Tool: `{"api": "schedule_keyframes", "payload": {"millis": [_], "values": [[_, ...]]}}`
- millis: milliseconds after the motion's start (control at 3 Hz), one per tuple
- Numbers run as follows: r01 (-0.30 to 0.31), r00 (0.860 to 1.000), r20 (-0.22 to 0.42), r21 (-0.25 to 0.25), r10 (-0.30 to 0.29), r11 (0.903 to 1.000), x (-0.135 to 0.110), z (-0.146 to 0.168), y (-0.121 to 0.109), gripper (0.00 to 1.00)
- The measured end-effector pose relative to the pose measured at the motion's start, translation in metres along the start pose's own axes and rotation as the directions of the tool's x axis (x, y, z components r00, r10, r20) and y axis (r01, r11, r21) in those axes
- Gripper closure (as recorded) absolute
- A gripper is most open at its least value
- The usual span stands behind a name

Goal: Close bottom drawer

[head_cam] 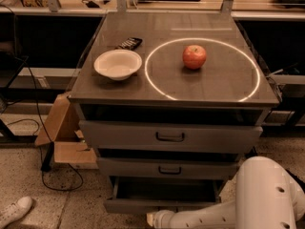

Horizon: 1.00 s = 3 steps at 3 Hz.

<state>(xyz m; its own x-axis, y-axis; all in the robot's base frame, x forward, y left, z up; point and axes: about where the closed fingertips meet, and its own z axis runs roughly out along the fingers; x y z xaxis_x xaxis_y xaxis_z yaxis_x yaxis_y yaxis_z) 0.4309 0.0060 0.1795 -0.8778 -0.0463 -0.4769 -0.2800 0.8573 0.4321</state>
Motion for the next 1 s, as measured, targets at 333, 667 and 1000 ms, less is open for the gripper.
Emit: {"api": "schedule_keyframes", "payload": {"millis": [333, 667, 1000], "values": [[-0.009, 0.999, 0.044, 0.021, 0.008, 0.9997, -0.02, 0.008, -0.004, 1.0], [-0.005, 0.999, 0.051, 0.023, 0.004, 0.9997, -0.033, 0.013, -0.002, 1.0], [-0.003, 0.998, 0.057, 0.023, 0.002, 0.9997, -0.035, 0.013, -0.001, 1.0]]}}
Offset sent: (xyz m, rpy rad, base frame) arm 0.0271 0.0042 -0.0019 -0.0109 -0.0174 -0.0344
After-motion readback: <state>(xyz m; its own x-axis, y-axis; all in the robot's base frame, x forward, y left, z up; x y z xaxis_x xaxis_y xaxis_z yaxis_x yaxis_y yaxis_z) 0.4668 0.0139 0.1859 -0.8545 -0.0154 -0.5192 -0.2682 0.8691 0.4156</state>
